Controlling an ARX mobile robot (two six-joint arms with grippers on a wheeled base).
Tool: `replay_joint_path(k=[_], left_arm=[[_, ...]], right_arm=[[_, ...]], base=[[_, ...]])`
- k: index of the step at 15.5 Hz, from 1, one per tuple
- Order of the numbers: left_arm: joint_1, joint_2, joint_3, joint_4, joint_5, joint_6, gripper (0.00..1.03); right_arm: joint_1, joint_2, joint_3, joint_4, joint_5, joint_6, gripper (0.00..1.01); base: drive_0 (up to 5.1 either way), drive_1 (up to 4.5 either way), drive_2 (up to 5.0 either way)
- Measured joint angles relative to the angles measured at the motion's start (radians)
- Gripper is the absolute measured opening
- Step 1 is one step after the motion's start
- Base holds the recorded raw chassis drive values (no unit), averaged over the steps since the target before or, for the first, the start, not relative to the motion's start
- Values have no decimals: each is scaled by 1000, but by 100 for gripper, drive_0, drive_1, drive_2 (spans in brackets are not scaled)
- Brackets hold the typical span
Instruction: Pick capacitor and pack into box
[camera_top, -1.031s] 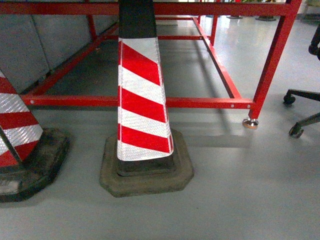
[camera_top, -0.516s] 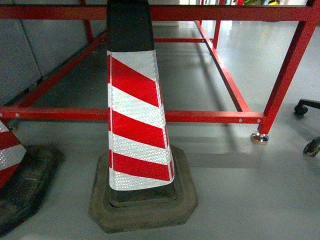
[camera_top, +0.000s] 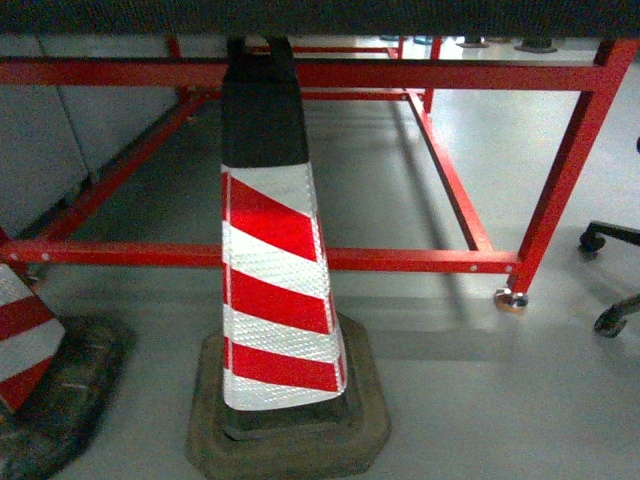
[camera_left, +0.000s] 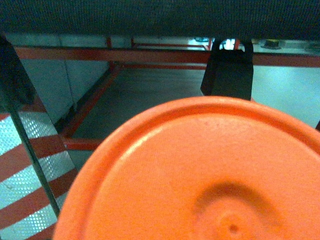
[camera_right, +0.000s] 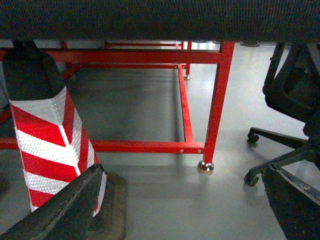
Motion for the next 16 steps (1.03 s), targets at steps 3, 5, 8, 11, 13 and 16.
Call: replay_joint_path(k=[3, 5, 8, 11, 13, 16], left_arm=[[0, 0, 0, 0, 0, 6, 43], [0, 0, 0, 0, -1, 7, 43], [0, 0, 0, 0, -1, 8, 43], [0, 0, 0, 0, -2, 8, 43], [0, 0, 0, 0, -2, 7, 43], [0, 0, 0, 0, -1, 8, 43]], right_arm=[[0, 0, 0, 1, 2, 4, 98], [0, 0, 0, 2, 3, 4, 98], [0, 0, 0, 0, 3, 3, 98], [0, 0, 0, 1, 0, 2, 98], [0, 0, 0, 1, 2, 3, 98], [0, 0, 0, 0, 1, 3, 98]], base=[[0, 0, 0], [0, 0, 0], [0, 0, 0], [0, 0, 0], [0, 0, 0], [0, 0, 0]])
